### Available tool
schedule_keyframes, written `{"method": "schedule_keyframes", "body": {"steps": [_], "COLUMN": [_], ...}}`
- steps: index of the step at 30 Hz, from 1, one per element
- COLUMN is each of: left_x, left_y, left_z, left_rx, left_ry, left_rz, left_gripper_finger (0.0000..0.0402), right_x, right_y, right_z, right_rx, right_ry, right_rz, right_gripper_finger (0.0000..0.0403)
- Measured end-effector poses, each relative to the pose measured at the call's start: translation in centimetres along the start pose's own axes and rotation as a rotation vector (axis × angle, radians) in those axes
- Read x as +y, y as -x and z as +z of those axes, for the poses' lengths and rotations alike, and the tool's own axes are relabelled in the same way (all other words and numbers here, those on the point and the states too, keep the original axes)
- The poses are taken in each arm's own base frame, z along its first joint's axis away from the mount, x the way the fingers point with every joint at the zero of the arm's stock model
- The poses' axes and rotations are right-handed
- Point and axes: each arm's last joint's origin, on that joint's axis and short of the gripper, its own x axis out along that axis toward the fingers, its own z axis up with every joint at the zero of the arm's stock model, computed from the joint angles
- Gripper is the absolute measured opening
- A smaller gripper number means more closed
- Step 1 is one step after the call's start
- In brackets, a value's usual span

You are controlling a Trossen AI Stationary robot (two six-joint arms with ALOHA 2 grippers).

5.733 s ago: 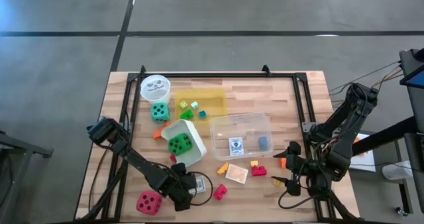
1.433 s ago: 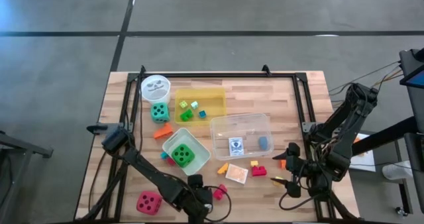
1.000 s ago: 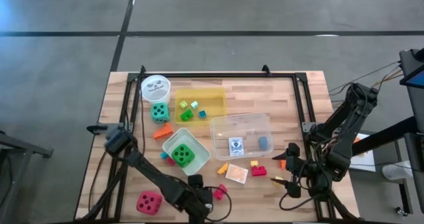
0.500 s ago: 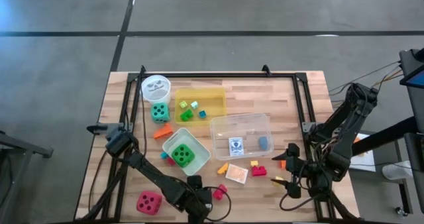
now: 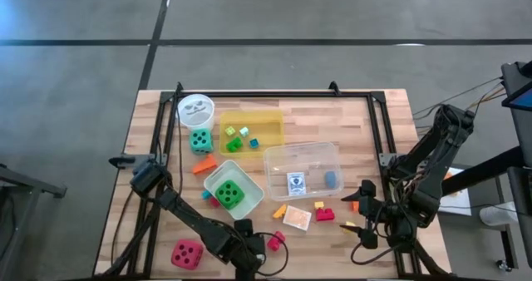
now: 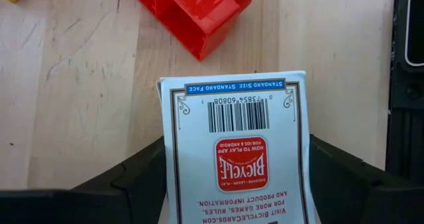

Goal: Pick & Place Toys
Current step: Put the white game card pack into the transparent bin

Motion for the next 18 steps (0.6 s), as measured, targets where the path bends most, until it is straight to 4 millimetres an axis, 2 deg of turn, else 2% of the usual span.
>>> {"method": "schedule_keyframes", "body": {"steps": [18], "left_x": [-0.17], "left_y": [0.10], "left_z": [0.25], "left_rx": [0.009], "left_ry": [0.048], "left_rz": [-0.039], "left_gripper_finger": [0.0283], "right_x": [0.00], "right_y": [0.00], "right_z": [0.00], "right_rx": [0.000], "right_ry": [0.004], "right_rz": [0.000], "right_gripper_finger": [0.0380]}}
